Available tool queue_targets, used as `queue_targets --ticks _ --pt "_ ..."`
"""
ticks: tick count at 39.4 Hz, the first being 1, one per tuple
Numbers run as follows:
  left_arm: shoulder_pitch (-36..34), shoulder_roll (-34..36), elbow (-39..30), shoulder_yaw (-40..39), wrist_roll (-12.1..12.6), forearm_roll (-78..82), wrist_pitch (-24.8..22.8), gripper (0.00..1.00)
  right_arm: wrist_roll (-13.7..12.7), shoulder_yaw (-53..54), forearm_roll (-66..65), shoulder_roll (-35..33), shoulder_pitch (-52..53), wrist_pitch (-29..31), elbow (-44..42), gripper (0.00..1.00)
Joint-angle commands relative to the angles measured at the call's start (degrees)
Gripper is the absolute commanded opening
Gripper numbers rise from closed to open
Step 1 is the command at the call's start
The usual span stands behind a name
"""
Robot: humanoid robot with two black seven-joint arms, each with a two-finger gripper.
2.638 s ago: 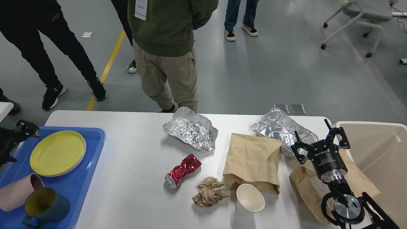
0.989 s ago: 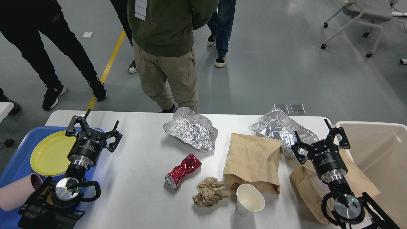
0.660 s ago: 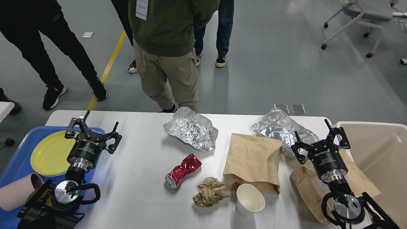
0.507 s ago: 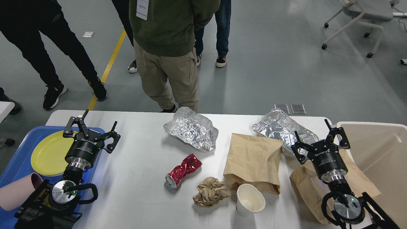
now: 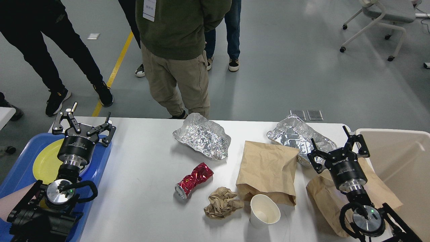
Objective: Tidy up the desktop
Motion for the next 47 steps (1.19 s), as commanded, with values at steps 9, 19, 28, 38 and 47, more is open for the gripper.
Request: queue_targets --ticks 9,19,28,38,47 --pt "1.8 -0.2 0.7 0.0 0.4 2.9 -1.5 0.96 0.0 0.0 0.0 -0.1 0.0 0.0 0.0 1.0" --pt "1.0 -2.2 1.6 -0.4 -0.1 2.0 -2.1 0.96 0.0 0.0 0.0 0.0 0.0 0.0 0.0 1.0" --pt "0.9 -2.2 1.9 -0.2 0.0 1.5 -1.9 0.96 0.0 0.0 0.0 0.0 0.0 0.0 0.0 1.0" --pt "0.9 -2.2 1.9 -0.2 0.0 1.5 -1.9 0.96 0.0 0.0 0.0 -0.1 0.0 0.0 0.0 1.0" --pt "0.9 -2.2 1.9 -0.2 -0.1 1.5 -1.9 0.96 0.0 0.0 0.0 0.0 0.0 0.0 0.0 1.0"
